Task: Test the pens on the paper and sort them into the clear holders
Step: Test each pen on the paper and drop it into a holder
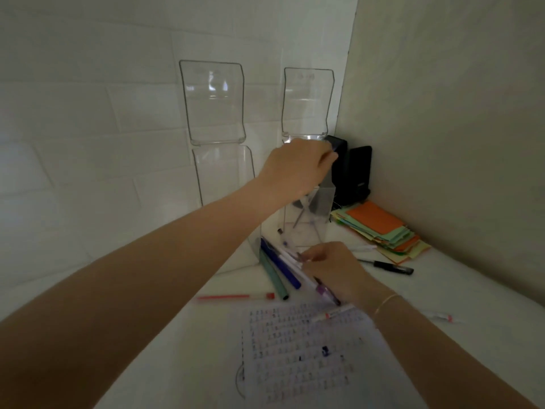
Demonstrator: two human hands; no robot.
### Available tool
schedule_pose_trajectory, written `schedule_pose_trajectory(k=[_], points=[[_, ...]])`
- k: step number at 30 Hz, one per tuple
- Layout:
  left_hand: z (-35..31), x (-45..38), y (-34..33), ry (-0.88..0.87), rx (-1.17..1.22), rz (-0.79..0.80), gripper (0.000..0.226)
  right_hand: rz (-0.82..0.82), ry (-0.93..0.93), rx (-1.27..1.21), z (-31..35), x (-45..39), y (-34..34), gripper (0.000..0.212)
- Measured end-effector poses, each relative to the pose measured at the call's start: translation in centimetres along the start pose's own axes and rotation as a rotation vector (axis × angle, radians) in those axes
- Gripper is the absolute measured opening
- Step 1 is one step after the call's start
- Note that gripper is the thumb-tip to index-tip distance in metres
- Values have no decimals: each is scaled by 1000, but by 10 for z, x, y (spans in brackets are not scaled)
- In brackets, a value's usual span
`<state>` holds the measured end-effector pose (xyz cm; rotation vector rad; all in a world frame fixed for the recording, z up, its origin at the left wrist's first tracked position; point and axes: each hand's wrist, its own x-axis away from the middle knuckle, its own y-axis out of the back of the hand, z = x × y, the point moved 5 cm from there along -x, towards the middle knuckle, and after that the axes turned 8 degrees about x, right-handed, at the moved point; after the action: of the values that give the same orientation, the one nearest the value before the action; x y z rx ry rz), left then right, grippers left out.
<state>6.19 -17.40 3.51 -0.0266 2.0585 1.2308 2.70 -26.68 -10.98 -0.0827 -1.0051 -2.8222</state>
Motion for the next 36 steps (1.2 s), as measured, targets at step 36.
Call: schedule_pose_trajectory(k=[36], points=[[4, 199, -25, 212, 323, 364, 42, -169, 39, -714, 8, 103, 24, 22]])
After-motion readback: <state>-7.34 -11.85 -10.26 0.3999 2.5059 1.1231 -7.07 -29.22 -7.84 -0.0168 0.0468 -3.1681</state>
